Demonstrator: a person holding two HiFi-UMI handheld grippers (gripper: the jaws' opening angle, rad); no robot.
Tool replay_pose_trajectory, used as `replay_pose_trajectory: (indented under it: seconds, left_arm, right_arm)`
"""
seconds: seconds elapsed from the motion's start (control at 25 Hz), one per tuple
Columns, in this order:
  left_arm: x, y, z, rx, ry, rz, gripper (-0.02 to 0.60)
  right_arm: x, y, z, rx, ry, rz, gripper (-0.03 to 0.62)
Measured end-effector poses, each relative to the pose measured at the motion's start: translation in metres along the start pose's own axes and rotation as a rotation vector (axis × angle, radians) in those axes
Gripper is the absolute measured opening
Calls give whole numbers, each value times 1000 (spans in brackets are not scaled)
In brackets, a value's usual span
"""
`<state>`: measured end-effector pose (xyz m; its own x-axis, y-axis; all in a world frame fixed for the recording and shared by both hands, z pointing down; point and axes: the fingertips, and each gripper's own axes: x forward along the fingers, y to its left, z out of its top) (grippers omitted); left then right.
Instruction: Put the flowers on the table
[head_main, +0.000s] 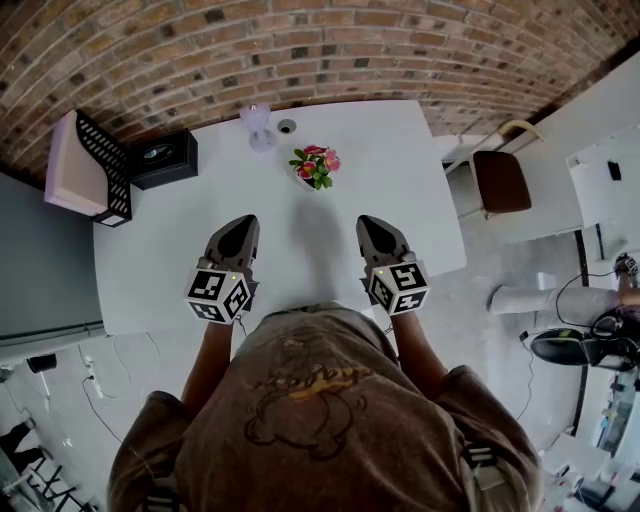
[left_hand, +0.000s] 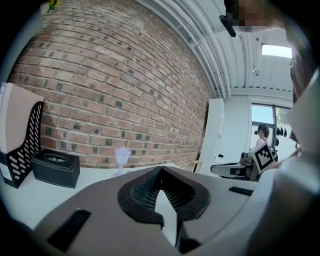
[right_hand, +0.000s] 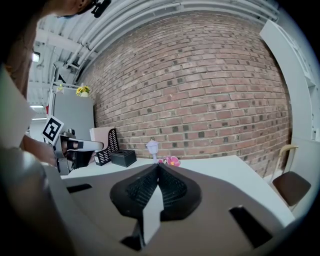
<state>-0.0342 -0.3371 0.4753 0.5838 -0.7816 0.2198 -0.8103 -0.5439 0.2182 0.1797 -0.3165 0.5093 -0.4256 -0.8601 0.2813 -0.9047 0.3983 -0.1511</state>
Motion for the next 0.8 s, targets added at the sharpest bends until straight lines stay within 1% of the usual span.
replay_pose_trajectory:
  seconds: [0.44,0.8]
  left_arm:
    - [-1,2,-2,-16,8,22,21]
    - [-3,2,-3,-24,8,18,21]
  right_arm:
    - [3,-1,0,14,4,16,3]
    - [2,1,-4,23,14,20,3]
